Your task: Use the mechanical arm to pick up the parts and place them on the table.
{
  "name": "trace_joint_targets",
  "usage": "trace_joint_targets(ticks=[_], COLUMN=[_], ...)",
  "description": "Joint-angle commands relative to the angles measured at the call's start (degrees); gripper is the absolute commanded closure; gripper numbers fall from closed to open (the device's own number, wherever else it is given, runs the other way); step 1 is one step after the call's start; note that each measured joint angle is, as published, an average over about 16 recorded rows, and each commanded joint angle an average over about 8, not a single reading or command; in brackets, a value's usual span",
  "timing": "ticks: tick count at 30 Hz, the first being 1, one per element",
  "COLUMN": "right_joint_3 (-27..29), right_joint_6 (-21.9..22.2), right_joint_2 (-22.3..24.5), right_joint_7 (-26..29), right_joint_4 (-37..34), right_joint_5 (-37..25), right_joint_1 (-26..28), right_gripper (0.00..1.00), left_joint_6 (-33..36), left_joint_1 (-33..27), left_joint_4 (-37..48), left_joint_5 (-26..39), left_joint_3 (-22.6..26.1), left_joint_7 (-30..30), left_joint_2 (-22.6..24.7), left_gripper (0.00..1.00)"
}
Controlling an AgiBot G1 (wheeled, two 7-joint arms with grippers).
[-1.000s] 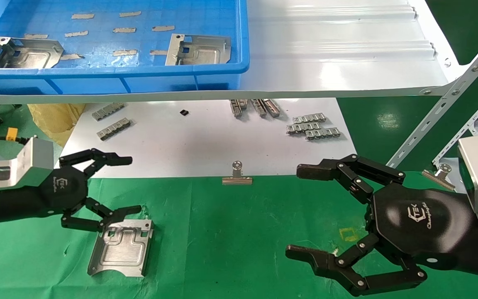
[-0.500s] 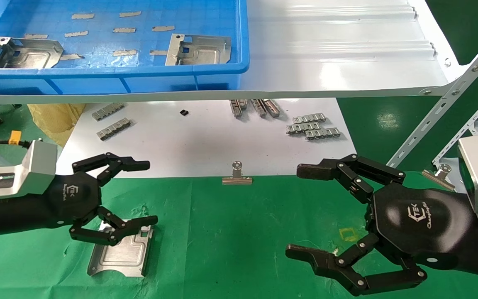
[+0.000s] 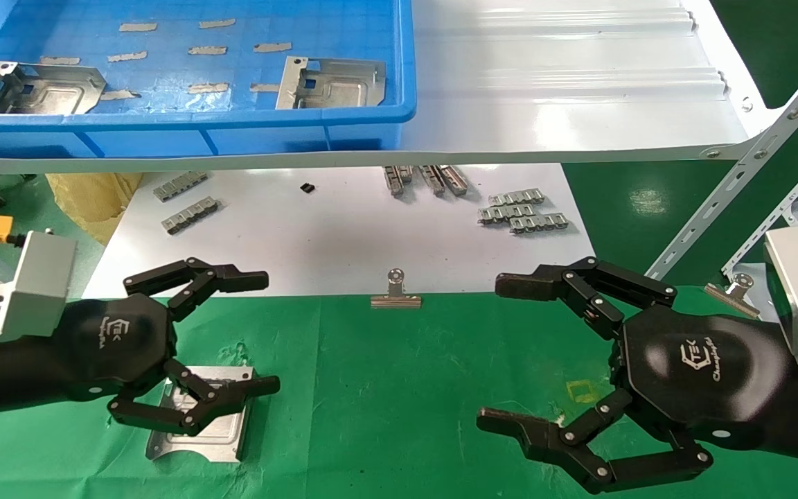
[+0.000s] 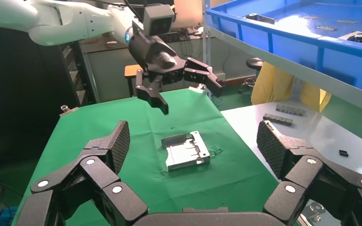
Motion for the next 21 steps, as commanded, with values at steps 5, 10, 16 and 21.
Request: trace_joint_targets(ticks=[5, 10, 16, 21], right_joint_3=[0.00, 0.00, 0.00, 0.00], right_joint_6=[0.00, 0.00, 0.00, 0.00], right_joint_2=[0.00, 0.00, 0.00, 0.00], right_joint_7=[0.00, 0.00, 0.00, 0.00], right_joint_4=[0.00, 0.00, 0.00, 0.00], right_joint_5=[0.00, 0.00, 0.00, 0.00], right_joint_1=[0.00, 0.00, 0.00, 0.00], right_gripper=[0.00, 0.00, 0.00, 0.00], left_joint_6=[-0.61, -1.12, -1.72, -2.08], left_joint_1=[3.35, 6.16, 9.52, 11.47], left_joint_4=[-6.02, -11.08, -17.12, -20.63], left_joint_5=[-0.52, -0.96, -1.48, -1.78], left_joint_3=[-4.19, -7.72, -11.93, -14.37], left_joint_7=[-4.26, -7.84, -12.11, -14.60], left_joint_2=[-0.95, -1.74, -2.69, -3.24], left_gripper=[0.00, 0.00, 0.00, 0.00])
